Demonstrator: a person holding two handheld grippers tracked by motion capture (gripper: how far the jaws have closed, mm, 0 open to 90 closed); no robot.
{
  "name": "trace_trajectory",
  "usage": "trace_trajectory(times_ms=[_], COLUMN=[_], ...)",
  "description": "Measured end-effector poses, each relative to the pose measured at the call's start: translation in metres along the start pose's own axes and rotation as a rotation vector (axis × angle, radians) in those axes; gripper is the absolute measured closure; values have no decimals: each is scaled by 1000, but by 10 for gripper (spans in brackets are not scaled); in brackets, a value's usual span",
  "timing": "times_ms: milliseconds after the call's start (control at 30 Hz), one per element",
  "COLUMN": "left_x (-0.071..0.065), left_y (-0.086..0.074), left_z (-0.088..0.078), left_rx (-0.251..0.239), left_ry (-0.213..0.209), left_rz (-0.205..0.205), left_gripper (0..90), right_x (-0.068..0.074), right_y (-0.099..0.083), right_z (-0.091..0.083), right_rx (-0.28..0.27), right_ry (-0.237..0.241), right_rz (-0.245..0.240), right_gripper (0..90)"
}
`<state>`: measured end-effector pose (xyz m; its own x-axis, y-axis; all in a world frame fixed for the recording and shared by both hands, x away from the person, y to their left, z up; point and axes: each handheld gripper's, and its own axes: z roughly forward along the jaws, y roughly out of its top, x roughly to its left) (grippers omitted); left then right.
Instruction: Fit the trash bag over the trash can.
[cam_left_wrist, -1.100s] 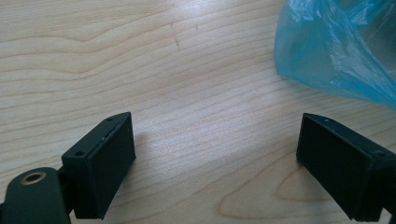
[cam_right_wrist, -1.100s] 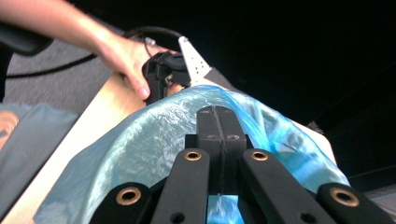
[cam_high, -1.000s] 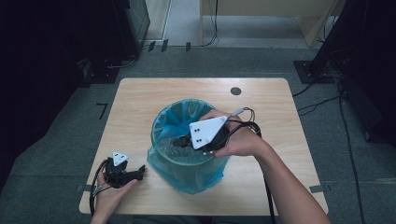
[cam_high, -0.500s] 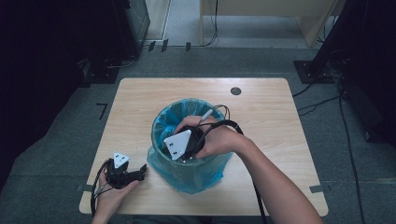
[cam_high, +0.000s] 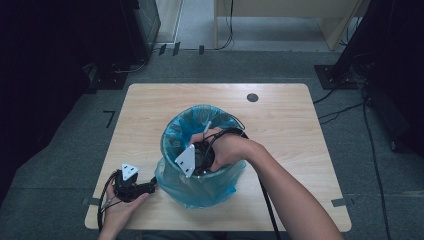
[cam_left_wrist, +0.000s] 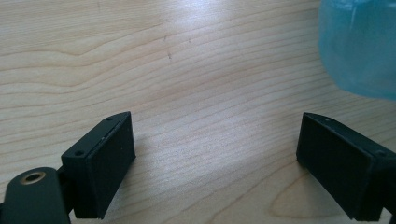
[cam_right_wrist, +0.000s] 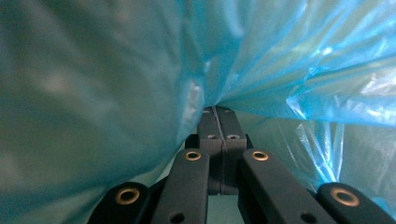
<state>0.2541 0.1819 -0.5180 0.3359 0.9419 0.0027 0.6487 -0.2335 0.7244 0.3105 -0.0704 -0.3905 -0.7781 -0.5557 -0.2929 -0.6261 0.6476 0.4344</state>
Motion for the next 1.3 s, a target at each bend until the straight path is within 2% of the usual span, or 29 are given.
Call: trace_trajectory(times_ms=[367, 600, 733, 967, 1167, 1300], left_x=[0, 0, 0, 0, 0, 0], left_y=[0, 0, 0, 0, 0, 0], left_z=[0, 0, 1, 1, 1, 1], left_rx=[-3, -4, -5, -4, -4, -4], left_ry=[0, -1, 0, -1, -1, 0], left_rz=[0, 0, -1, -2, -2, -2], left_gripper=[107, 107, 108, 107, 108, 107], right_x=[-2, -2, -4, -5, 6, 14], right_y=[-6, -5, -1, 8, 2, -6], right_z=[11, 8, -8, -48, -76, -79], right_rx=[16, 19, -18, 4, 66, 168], right_ry=[93, 111, 71, 12, 18, 51], right_rz=[-17, -14, -20, -35, -19, -10], right_gripper=[900, 892, 900, 900, 900, 900])
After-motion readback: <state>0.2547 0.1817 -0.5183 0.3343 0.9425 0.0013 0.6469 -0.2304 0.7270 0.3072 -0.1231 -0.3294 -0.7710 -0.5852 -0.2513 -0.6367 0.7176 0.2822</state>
